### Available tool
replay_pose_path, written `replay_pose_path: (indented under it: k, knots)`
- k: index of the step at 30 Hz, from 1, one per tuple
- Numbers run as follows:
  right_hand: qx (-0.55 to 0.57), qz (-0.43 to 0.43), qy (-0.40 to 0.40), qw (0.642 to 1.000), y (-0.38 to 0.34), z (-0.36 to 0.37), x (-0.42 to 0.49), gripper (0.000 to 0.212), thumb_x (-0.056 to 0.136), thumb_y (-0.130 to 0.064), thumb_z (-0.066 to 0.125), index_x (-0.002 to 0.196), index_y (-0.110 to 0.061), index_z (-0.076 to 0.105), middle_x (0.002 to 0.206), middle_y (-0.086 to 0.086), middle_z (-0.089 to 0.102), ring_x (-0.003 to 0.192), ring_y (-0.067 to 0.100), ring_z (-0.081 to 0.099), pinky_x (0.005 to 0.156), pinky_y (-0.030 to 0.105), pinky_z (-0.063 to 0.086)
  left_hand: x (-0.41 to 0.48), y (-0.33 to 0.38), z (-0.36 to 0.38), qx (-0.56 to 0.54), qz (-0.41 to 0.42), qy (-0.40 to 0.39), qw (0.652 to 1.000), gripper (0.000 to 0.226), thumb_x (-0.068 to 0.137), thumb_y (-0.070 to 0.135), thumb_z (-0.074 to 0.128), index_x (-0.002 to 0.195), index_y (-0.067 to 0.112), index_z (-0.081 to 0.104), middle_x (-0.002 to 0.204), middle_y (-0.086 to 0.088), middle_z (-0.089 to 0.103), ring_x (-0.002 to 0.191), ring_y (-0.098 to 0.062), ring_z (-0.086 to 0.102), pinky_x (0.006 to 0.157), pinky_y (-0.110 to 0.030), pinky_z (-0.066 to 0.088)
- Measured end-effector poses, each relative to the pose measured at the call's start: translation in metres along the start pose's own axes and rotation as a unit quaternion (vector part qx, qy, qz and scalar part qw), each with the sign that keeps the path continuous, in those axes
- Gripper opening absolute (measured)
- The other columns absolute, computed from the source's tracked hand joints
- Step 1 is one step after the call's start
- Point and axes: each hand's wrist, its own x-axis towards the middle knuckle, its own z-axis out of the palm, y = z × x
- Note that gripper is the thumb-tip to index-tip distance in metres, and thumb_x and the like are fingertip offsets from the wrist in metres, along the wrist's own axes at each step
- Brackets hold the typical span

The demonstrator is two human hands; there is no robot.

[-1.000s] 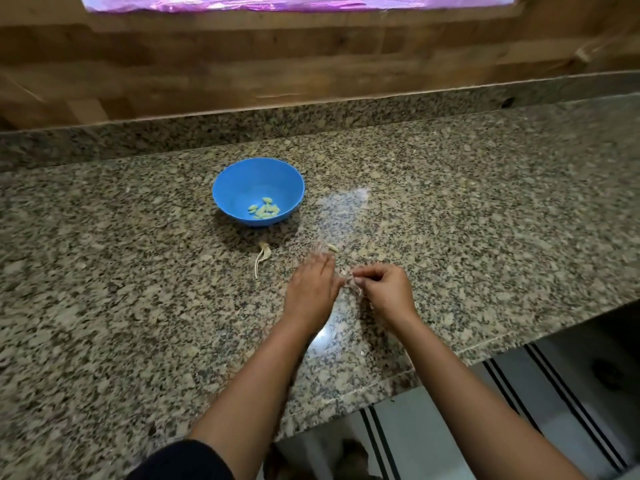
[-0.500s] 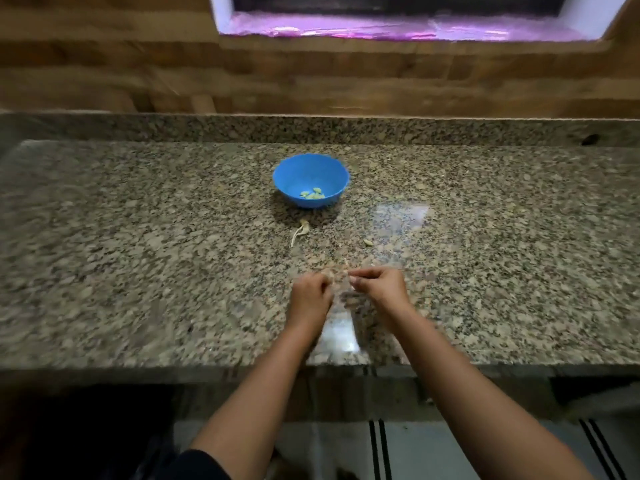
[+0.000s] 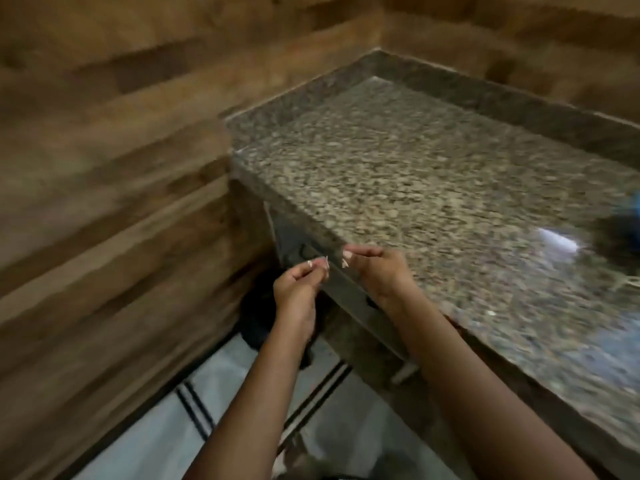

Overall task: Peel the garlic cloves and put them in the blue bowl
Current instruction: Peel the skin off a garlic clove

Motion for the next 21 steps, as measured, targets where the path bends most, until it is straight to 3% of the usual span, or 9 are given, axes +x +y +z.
replay_pose_path:
  k: [3, 8, 10, 12, 15, 17, 19, 21]
  knots:
    - [-0.008, 0.011, -0.022, 1.0, 0.015, 0.064, 0.025, 0.009, 0.082, 0.003, 0.065, 0.078, -0.005, 0.067, 0.068, 0.003, 0.065, 0.064, 0.01, 0.061, 0.061, 0.016, 0.051, 0.04, 0.019, -0.046, -0.012, -0.007, 0.03, 0.999, 0.013, 0.086, -0.008, 0.059, 0.082, 0.004, 0.065, 0.076, -0.004, 0.065, 0.068, -0.007, 0.063, 0.061, -0.012, 0.051]
    - [0.0, 0.051, -0.024, 0.998, 0.062, 0.129, 0.082, 0.015, 0.082, 0.006, 0.064, 0.074, -0.006, 0.066, 0.072, 0.008, 0.064, 0.072, 0.016, 0.062, 0.084, 0.032, 0.052, 0.105, 0.017, -0.098, -0.037, -0.017, 0.074, 0.996, 0.018, 0.087, -0.011, 0.055, 0.079, 0.003, 0.062, 0.079, -0.007, 0.063, 0.075, -0.012, 0.061, 0.069, -0.013, 0.053]
    - [-0.021, 0.075, -0.012, 0.997, 0.089, 0.145, 0.112, 0.011, 0.084, 0.007, 0.061, 0.085, -0.002, 0.067, 0.074, 0.006, 0.063, 0.072, 0.015, 0.061, 0.083, 0.03, 0.052, 0.134, 0.006, -0.117, -0.045, -0.027, 0.096, 0.994, 0.017, 0.087, -0.011, 0.054, 0.08, 0.002, 0.061, 0.079, -0.007, 0.062, 0.076, -0.012, 0.06, 0.068, -0.013, 0.053]
    - [-0.039, 0.094, -0.013, 0.995, 0.118, 0.155, 0.143, 0.023, 0.086, 0.01, 0.055, 0.107, 0.008, 0.062, 0.082, 0.008, 0.063, 0.073, 0.015, 0.058, 0.078, 0.028, 0.049, 0.162, -0.009, -0.134, -0.043, -0.047, 0.113, 0.992, 0.013, 0.087, -0.011, 0.055, 0.085, -0.001, 0.062, 0.079, -0.006, 0.063, 0.076, -0.012, 0.061, 0.066, -0.013, 0.053]
    - [-0.086, 0.117, 0.008, 0.989, 0.165, 0.157, 0.191, 0.029, 0.087, 0.011, 0.049, 0.116, 0.011, 0.057, 0.119, 0.024, 0.059, 0.096, 0.026, 0.058, 0.075, 0.025, 0.046, 0.205, -0.044, -0.159, -0.017, -0.096, 0.138, 0.986, 0.017, 0.085, -0.008, 0.059, 0.079, 0.007, 0.065, 0.078, -0.004, 0.066, 0.077, -0.013, 0.064, 0.065, -0.015, 0.054]
    - [-0.092, 0.128, 0.008, 0.987, 0.199, 0.158, 0.221, 0.031, 0.089, 0.008, 0.049, 0.118, 0.0, 0.058, 0.129, 0.024, 0.054, 0.106, 0.027, 0.058, 0.064, 0.017, 0.048, 0.235, -0.075, -0.174, 0.019, -0.13, 0.152, 0.98, 0.023, 0.084, -0.004, 0.064, 0.069, 0.014, 0.067, 0.078, -0.003, 0.067, 0.082, -0.017, 0.065, 0.071, -0.021, 0.053]
    - [-0.103, 0.139, 0.005, 0.985, 0.232, 0.155, 0.245, 0.036, 0.091, 0.005, 0.047, 0.109, -0.026, 0.056, 0.132, 0.023, 0.051, 0.108, 0.024, 0.057, 0.054, 0.011, 0.047, 0.255, -0.107, -0.187, 0.061, -0.157, 0.169, 0.971, 0.029, 0.081, -0.002, 0.068, 0.059, 0.017, 0.07, 0.08, -0.003, 0.069, 0.088, -0.022, 0.066, 0.083, -0.03, 0.054]
    - [-0.099, 0.167, 0.027, 0.981, 0.259, 0.146, 0.265, 0.042, 0.093, 0.004, 0.044, 0.1, -0.038, 0.045, 0.131, 0.02, 0.052, 0.121, 0.029, 0.051, 0.051, 0.009, 0.045, 0.266, -0.134, -0.194, 0.088, -0.174, 0.172, 0.966, 0.017, 0.081, -0.002, 0.068, 0.07, 0.01, 0.071, 0.085, -0.005, 0.068, 0.085, -0.022, 0.065, 0.081, -0.026, 0.054]
